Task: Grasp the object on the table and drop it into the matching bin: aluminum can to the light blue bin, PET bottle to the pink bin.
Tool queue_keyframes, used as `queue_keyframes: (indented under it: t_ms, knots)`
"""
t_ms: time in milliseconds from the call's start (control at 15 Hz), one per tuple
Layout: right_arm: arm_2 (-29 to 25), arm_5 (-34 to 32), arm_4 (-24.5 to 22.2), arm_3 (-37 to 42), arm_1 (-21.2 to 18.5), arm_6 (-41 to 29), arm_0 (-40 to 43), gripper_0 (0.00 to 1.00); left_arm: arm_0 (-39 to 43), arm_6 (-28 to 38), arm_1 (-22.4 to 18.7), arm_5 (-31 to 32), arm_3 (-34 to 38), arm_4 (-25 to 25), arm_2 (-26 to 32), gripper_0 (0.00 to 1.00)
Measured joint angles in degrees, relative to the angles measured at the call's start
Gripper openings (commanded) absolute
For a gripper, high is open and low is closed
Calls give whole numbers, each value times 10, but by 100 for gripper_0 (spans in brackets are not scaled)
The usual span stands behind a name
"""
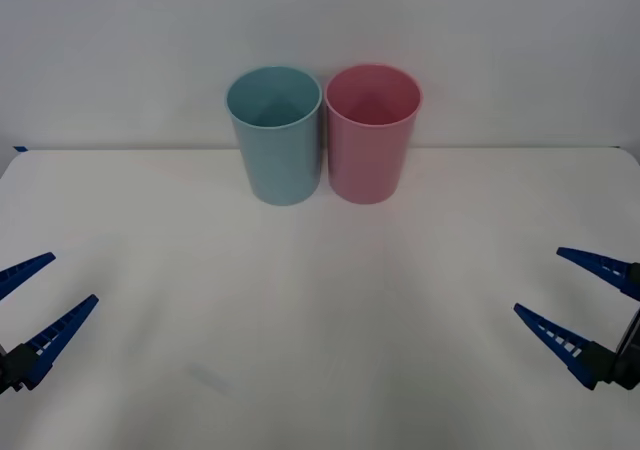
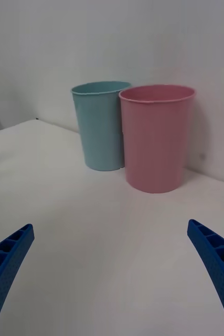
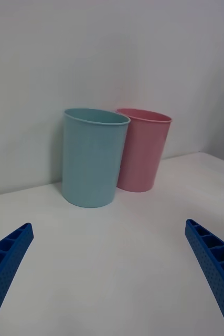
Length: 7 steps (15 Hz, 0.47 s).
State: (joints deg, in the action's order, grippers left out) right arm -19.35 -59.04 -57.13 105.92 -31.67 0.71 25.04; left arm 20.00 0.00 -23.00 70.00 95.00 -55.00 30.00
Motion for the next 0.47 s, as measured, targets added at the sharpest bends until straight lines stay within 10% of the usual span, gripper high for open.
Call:
queue_keyframes:
  t_ms: [467]
  knots:
    - [-16,-3,0,0,6,-2,22,100,0,0,0,0,0,0,0,100]
